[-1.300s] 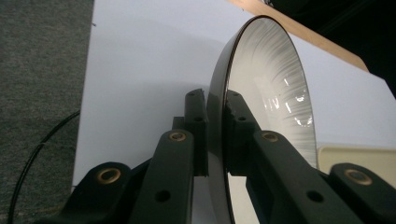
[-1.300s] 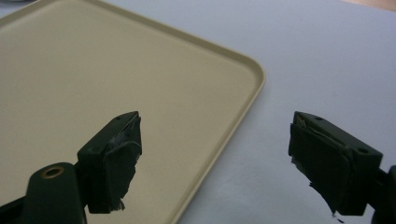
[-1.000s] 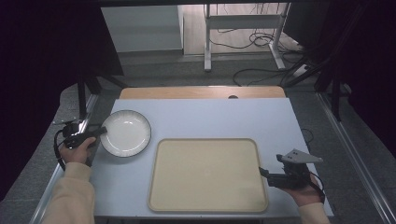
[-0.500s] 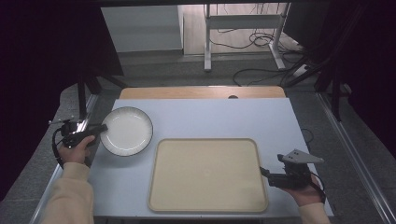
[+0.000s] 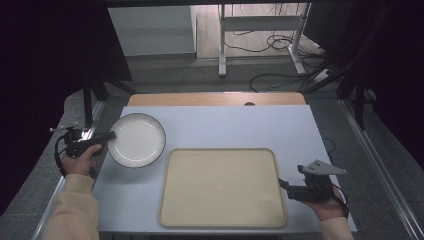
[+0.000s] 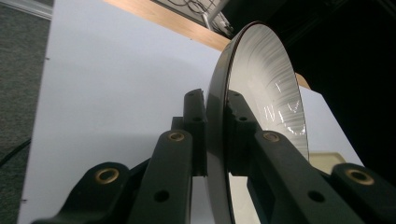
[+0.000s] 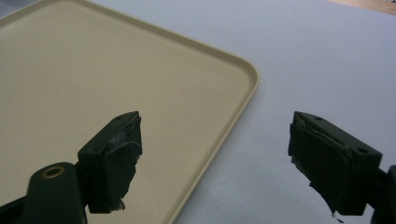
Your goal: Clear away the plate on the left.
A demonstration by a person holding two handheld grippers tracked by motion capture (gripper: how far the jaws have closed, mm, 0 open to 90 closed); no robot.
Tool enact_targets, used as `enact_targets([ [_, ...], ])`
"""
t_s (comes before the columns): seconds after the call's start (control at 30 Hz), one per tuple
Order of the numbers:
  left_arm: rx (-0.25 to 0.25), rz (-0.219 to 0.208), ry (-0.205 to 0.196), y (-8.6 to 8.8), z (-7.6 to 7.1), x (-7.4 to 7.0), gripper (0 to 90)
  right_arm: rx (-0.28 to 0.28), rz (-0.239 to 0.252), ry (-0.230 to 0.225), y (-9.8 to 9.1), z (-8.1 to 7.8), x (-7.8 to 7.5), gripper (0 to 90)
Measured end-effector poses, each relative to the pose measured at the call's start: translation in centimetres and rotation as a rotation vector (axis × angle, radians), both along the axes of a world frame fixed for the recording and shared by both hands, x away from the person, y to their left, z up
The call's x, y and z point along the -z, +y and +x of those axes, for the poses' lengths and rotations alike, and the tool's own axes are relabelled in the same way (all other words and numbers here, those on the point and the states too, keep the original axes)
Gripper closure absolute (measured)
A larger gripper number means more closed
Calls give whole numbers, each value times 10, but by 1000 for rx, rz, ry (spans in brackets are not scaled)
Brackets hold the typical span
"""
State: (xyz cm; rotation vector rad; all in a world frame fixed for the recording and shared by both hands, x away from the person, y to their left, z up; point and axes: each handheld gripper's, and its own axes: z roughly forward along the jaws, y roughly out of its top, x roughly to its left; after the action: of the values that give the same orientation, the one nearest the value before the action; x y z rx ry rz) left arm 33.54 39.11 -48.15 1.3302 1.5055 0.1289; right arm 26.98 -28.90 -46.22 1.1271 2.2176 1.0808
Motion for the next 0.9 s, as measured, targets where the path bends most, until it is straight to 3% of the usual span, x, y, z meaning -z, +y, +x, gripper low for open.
enact_targets([
  [0.43, 72, -3, -37, -22, 0, -13, 815, 3, 3, -2, -1, 0, 0, 175],
  [0.9, 163, 12, -52, -53, 1, -24, 814, 4, 2, -1, -1, 0, 0, 175],
])
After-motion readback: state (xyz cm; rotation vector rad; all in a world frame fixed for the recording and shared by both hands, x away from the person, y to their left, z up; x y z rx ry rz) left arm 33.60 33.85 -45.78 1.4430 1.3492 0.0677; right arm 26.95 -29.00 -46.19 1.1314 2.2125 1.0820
